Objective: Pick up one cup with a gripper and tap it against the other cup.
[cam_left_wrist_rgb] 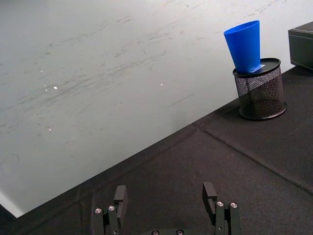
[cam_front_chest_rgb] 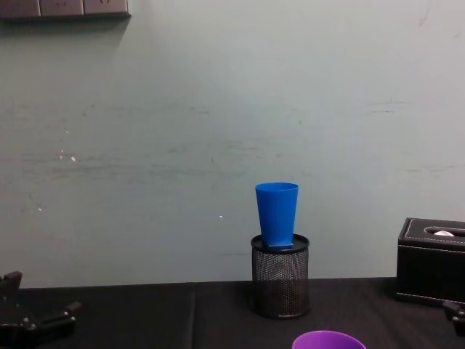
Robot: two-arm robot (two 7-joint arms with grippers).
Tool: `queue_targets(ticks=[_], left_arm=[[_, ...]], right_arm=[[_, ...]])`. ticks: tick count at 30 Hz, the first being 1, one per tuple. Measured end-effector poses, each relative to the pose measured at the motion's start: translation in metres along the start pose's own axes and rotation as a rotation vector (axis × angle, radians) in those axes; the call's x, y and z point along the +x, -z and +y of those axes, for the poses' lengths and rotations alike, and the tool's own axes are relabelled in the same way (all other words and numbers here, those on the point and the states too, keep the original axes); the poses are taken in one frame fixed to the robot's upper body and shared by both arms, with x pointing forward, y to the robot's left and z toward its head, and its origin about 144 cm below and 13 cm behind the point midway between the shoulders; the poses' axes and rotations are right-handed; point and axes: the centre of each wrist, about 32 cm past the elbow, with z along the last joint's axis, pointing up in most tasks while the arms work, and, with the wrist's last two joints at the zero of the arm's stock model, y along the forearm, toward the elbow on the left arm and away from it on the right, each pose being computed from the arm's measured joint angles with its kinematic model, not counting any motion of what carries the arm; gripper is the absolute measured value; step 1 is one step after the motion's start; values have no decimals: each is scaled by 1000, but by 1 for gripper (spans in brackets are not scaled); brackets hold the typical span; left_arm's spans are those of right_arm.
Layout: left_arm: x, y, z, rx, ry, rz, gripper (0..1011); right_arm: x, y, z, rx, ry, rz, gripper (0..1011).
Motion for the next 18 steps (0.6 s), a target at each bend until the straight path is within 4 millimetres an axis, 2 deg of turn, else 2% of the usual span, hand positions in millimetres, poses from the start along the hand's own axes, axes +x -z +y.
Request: queue_targets(ticks=[12, 18], left_arm=[[0, 0, 0, 0, 0, 0, 1011], [0, 0, 0, 0, 0, 0, 1011]], right_arm=[[0, 0, 0, 2, -1, 0, 1000], [1, 1, -4, 29, -71, 16, 1000]])
